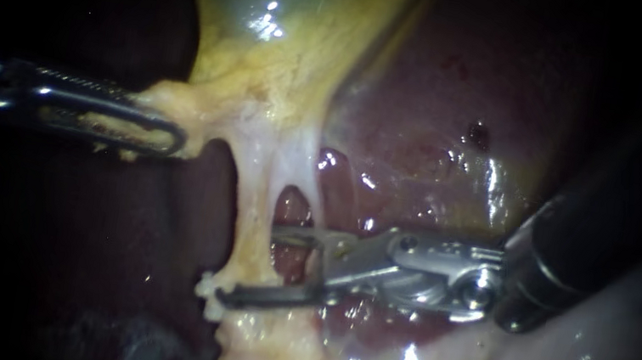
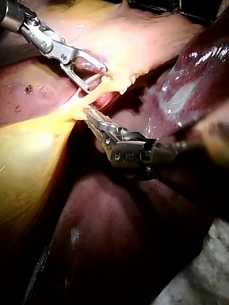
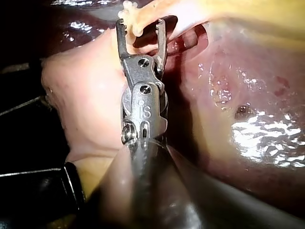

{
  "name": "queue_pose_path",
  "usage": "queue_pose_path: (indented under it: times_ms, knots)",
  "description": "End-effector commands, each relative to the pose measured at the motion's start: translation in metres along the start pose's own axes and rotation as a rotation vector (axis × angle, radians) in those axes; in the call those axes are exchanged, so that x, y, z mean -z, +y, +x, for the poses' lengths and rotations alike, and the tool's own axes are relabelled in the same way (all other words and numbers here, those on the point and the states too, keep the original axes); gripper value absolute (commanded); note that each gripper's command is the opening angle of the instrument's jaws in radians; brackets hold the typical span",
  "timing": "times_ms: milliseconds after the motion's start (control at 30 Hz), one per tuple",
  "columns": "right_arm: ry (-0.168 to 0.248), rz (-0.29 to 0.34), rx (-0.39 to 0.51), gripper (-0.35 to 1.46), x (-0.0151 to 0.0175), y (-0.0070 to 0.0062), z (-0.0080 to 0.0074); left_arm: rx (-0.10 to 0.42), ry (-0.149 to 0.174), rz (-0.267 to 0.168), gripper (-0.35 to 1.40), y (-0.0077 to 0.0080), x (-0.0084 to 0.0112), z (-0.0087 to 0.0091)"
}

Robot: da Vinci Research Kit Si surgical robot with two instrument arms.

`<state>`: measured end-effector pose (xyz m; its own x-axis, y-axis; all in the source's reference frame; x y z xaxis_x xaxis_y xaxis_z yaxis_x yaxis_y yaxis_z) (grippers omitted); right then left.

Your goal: Going back second clip left tube

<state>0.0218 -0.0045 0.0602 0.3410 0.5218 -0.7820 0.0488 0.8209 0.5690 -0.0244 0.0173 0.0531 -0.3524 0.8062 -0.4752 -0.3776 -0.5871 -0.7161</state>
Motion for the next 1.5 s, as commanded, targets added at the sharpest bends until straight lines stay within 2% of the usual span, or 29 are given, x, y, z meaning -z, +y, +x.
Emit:
queue_pose_path:
  times_ms: [33,233,433,867,1000,1300,1500]
  knots:
    - [0.000,0.003,0.010,0.50,0.0010,0.0000,0.0003,0.000,0.000,-0.001,-0.35,0.0000,0.0000,0.0000]
    - [0.000,-0.001,0.041,0.50,0.0048,0.0001,0.0009,0.000,0.000,-0.001,-0.35,0.0000,0.0000,0.0000]
    - [0.000,0.006,0.076,0.50,0.0073,0.0003,0.0013,0.000,0.000,-0.001,-0.35,0.0000,0.0001,0.0000]
    - [-0.001,-0.011,0.111,0.50,0.0095,0.0011,0.0024,-0.001,0.001,0.001,-0.35,-0.0001,-0.0008,-0.0001]
    - [-0.001,-0.011,0.111,0.50,0.0097,0.0011,0.0024,-0.003,0.001,0.000,-0.35,-0.0005,-0.0020,-0.0004]
    - [-0.002,-0.011,0.116,0.50,0.0100,0.0011,0.0023,-0.012,-0.004,-0.011,-0.35,-0.0021,-0.0068,-0.0012]
    - [-0.002,-0.011,0.116,0.50,0.0100,0.0011,0.0024,-0.018,-0.013,-0.012,-0.35,-0.0027,-0.0086,-0.0020]
